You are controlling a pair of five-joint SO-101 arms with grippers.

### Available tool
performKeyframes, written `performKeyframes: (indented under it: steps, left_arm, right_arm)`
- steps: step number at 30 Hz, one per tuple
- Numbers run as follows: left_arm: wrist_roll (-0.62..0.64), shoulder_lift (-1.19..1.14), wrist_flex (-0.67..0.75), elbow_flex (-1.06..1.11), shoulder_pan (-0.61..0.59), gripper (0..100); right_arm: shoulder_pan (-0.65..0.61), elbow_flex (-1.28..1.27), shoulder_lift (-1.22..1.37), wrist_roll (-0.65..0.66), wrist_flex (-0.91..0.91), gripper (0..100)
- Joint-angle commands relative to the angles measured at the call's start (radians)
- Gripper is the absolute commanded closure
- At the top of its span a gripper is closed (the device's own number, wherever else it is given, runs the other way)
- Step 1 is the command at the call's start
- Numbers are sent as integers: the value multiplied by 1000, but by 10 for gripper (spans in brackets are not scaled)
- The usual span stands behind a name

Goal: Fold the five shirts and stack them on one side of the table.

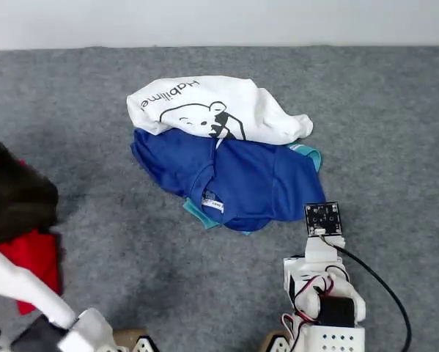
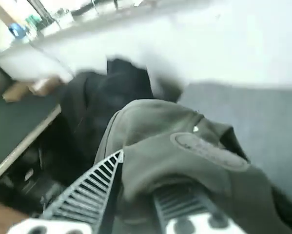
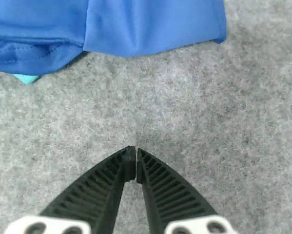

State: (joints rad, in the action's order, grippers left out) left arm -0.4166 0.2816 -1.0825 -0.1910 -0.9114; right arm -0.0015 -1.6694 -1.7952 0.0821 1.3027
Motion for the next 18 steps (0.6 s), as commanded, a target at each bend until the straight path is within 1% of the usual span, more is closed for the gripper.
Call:
performKeyframes:
  steps: [1, 2, 4, 6, 7, 8, 13, 15, 18]
  left_arm:
    - [-140, -72, -92, -36, -14, 975]
    - [-189, -97, -132, -36, -14, 951]
    - [-261, -132, -212, -41, -31, 867]
    - [-290, -140, -262, -41, -46, 767]
    - [-290, -140, -273, -41, -48, 734]
    - [-292, -140, -278, -42, -54, 723]
    - [-292, -98, -284, -94, -57, 728]
    - [-292, -66, -318, -127, -52, 727]
    - [-292, -15, -413, -163, -2, 727]
  right_arm:
    - [1, -14, -8, 11, 2, 990]
    - [1, -14, -8, 11, 2, 990]
    - [1, -14, -8, 11, 2, 990]
    - [1, -14, -8, 11, 2, 990]
    - [1, -14, -8, 11, 2, 990]
    - [1, -14, -8, 11, 2, 990]
    - [1, -14, -8, 11, 2, 990]
    - [1, -14, -8, 11, 2, 990]
    - [1, -14, -8, 11, 2, 990]
